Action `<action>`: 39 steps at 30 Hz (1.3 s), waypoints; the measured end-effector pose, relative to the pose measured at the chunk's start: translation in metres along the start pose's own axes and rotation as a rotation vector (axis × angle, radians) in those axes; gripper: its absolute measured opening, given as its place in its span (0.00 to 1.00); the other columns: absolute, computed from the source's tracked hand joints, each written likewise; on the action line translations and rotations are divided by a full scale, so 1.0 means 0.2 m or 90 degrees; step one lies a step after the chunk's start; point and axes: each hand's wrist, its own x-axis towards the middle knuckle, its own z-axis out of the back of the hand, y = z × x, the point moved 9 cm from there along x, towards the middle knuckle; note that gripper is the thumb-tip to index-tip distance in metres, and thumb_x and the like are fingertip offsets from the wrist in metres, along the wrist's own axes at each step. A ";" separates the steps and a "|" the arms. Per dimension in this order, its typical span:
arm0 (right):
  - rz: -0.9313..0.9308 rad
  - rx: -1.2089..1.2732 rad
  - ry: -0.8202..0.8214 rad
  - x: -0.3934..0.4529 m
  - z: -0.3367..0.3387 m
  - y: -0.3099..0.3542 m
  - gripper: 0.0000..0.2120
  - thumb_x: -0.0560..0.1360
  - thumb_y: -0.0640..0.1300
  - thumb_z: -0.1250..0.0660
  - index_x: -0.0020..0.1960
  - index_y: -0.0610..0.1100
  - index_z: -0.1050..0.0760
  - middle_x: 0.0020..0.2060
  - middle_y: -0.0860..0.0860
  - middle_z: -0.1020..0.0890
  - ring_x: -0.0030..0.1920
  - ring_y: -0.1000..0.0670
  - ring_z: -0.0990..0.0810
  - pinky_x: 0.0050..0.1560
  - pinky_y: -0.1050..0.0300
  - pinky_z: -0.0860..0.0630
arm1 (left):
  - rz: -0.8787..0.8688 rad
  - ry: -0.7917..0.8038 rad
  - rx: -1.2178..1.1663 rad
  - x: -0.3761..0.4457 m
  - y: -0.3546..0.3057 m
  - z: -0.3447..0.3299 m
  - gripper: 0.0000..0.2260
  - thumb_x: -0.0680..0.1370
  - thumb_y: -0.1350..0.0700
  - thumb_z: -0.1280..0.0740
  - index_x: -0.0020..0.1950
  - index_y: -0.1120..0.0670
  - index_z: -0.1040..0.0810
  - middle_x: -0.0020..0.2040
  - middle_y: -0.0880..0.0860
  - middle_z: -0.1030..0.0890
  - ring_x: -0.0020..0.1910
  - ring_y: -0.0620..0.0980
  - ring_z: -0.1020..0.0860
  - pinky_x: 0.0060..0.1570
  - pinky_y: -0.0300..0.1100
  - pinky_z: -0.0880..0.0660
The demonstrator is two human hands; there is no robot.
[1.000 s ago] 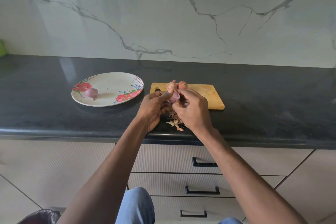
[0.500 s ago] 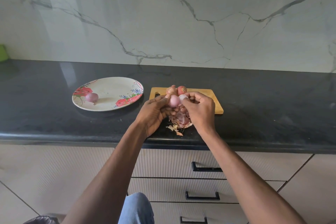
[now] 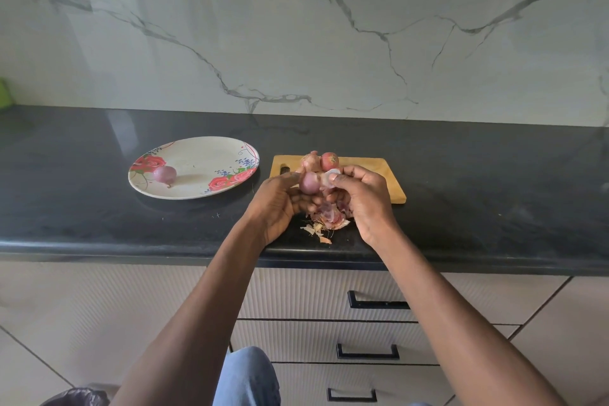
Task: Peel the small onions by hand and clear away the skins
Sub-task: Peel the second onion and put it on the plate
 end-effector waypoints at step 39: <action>0.253 -0.452 0.023 -0.04 -0.14 0.08 0.13 0.80 0.55 0.34 0.51 0.44 0.21 0.48 0.52 0.16 0.45 0.55 0.18 0.45 0.60 0.22 | -0.049 0.022 -0.052 -0.02 -0.03 -0.01 0.07 0.80 0.66 0.34 0.57 0.60 0.25 0.44 0.58 0.18 0.39 0.51 0.18 0.40 0.43 0.18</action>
